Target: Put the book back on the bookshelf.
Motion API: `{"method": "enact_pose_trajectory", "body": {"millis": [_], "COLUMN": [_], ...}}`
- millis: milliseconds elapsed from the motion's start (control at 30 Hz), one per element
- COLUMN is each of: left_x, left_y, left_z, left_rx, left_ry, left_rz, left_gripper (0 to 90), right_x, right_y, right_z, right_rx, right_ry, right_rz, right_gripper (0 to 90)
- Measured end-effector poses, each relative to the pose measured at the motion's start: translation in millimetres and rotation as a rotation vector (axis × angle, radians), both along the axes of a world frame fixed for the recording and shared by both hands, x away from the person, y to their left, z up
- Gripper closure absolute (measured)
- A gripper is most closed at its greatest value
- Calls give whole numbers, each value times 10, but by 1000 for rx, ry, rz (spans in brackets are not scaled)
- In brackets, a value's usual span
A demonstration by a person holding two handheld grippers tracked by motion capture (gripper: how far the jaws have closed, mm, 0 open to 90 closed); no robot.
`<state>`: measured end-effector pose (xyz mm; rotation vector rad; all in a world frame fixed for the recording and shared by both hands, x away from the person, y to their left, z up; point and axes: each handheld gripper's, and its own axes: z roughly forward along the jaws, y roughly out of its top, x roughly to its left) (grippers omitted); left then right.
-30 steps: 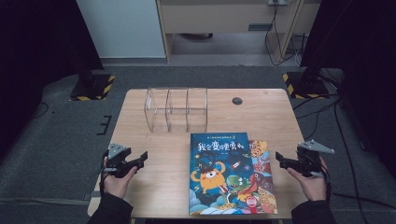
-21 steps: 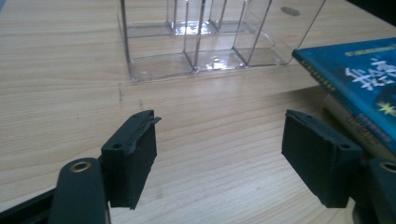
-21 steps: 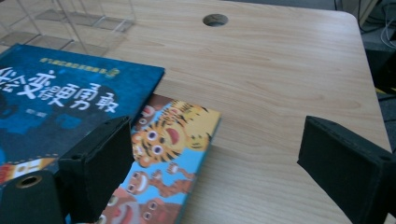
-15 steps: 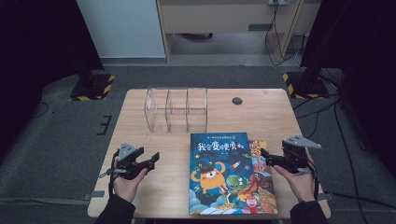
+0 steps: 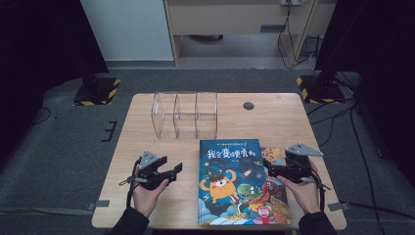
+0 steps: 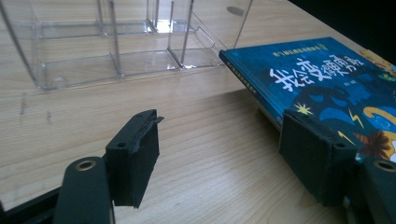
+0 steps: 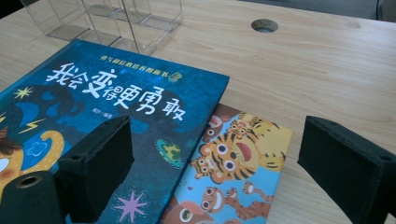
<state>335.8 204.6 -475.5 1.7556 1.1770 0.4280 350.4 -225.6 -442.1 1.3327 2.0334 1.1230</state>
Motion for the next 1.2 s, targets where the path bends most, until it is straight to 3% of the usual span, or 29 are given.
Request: {"method": "enact_pose_trajectory", "body": {"millis": [267, 433, 867, 1000, 1200], "left_x": [-19, -12, 30, 47, 53], "left_y": [-239, -375, -494, -548, -584], "left_z": [-16, -55, -149, -180, -194], "left_rx": [-8, 5, -7, 13, 4], "left_ry": [7, 29, 84, 96, 102], "left_rz": [-59, -97, -140, -162, -180], "left_gripper": [294, 300, 316, 317, 318], "right_x": [-31, -33, -17, -15, -15], "right_y": [189, 276, 360, 385, 433], "right_z": [-68, -156, -340, -383, -420], "right_rx": [-21, -41, -46, -50, 3], "right_ry": [2, 30, 89, 108, 141], "right_rz": [45, 69, 95, 103, 124], "right_gripper": [94, 94, 102, 102, 112]}}
